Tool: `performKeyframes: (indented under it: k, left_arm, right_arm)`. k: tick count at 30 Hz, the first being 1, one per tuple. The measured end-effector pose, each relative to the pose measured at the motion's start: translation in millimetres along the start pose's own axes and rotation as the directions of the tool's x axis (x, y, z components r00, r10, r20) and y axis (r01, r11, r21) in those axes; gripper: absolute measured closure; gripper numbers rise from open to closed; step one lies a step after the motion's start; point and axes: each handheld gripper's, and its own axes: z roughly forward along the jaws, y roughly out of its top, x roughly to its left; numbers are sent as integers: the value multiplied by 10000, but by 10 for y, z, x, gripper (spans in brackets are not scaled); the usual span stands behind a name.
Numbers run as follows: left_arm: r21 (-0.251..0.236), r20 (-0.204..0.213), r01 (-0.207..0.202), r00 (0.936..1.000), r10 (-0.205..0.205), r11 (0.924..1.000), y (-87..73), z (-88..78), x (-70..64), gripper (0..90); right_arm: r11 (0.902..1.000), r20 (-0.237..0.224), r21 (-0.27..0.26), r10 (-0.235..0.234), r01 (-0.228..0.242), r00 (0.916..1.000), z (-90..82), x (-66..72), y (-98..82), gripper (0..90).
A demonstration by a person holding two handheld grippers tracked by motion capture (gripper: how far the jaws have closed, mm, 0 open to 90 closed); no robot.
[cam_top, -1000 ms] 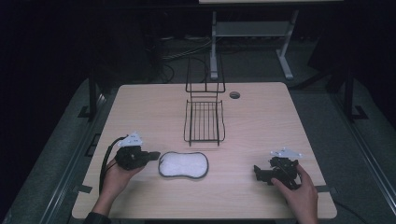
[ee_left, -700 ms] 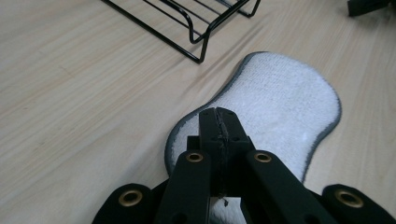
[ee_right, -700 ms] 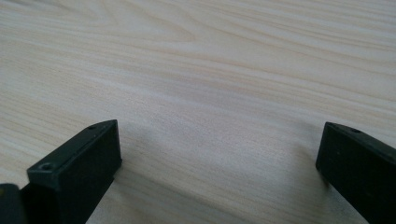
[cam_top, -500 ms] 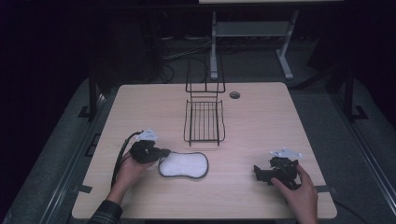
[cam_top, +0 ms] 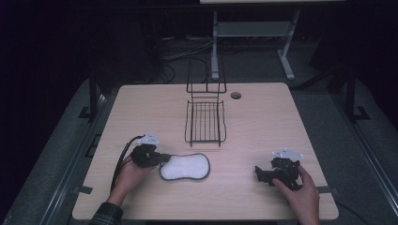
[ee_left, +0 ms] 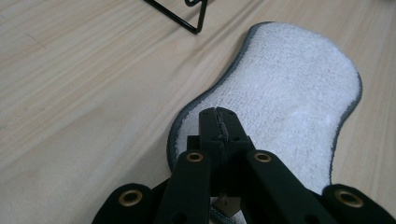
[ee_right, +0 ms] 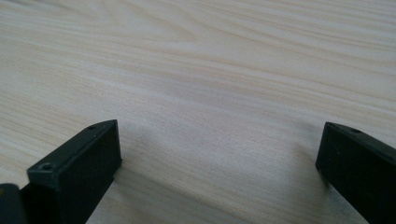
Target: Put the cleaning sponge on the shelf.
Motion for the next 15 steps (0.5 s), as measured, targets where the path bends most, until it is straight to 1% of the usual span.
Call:
performKeyframes:
  k: [5, 6, 8, 15]
  left_arm:
    - [78, 75, 10, 10000, -11, 10000, -67, -61, -59, 896]
    - [100, 66, -61, 10000, 61, 9999, -77, -72, -64, 896]
    - [86, 150, 99, 9998, -101, 9999, -131, -108, -100, 896]
    - [102, 79, 247, 9997, -247, 9996, -226, -194, -160, 896]
  right_arm:
    - [10000, -2, 1, -1, 1, 10000, 0, 0, 0, 0]
    - [10000, 0, 0, -4, 4, 10000, 0, 0, 0, 0]
    - [10000, -1, 1, 1, -1, 10000, 0, 0, 0, 0]
    - [10000, -2, 1, 1, -1, 10000, 0, 0, 0, 0]
